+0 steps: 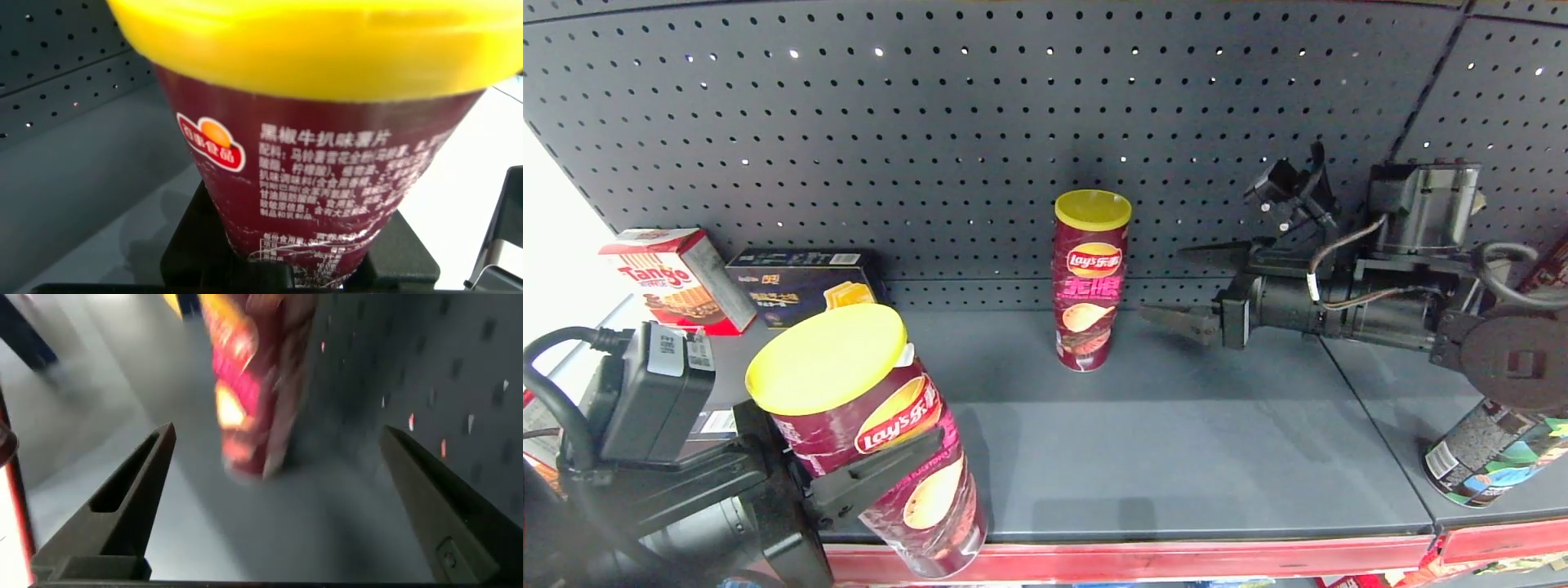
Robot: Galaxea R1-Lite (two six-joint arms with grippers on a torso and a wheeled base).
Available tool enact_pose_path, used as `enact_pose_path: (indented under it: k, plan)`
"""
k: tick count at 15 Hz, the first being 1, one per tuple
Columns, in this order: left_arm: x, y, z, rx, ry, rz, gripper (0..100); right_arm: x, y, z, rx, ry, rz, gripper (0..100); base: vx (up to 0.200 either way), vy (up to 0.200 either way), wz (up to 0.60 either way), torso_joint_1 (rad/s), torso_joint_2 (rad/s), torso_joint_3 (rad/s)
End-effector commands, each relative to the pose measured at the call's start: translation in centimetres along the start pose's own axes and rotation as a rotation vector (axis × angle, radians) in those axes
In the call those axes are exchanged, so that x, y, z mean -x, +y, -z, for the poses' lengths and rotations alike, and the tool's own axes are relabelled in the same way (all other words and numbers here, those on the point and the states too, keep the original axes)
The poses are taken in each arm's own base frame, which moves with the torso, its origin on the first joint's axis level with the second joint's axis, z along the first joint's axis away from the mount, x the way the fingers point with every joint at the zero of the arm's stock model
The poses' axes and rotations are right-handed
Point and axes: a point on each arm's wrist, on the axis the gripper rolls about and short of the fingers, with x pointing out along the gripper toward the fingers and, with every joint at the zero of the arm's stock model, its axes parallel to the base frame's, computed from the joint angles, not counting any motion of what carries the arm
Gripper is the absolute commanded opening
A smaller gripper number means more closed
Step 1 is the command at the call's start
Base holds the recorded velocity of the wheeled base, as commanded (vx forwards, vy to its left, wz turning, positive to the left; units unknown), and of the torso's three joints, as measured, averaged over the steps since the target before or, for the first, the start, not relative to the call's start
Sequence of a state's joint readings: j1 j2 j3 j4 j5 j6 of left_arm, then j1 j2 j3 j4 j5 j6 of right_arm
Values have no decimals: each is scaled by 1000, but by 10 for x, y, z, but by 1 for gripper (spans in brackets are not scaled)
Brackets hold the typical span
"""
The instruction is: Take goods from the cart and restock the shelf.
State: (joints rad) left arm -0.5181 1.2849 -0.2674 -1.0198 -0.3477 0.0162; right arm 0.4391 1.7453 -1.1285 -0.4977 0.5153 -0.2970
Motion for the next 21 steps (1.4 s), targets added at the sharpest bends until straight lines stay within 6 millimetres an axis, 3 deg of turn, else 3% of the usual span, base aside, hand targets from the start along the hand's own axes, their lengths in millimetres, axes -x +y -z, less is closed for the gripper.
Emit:
enact_pose_path:
  k: [1,13,21]
  plan:
    - [0,0,0,-1,-1,1,0,-19,-26,13,10,-29,-34,100,0,0,0,0,0,0]
    - [0,0,-1,0,-2,1,0,-58,-47,27,53,-146,-242,100,0,0,0,0,0,0]
    - [0,0,-1,0,-4,-2,0,-87,-41,48,31,-138,-320,100,0,0,0,0,0,0]
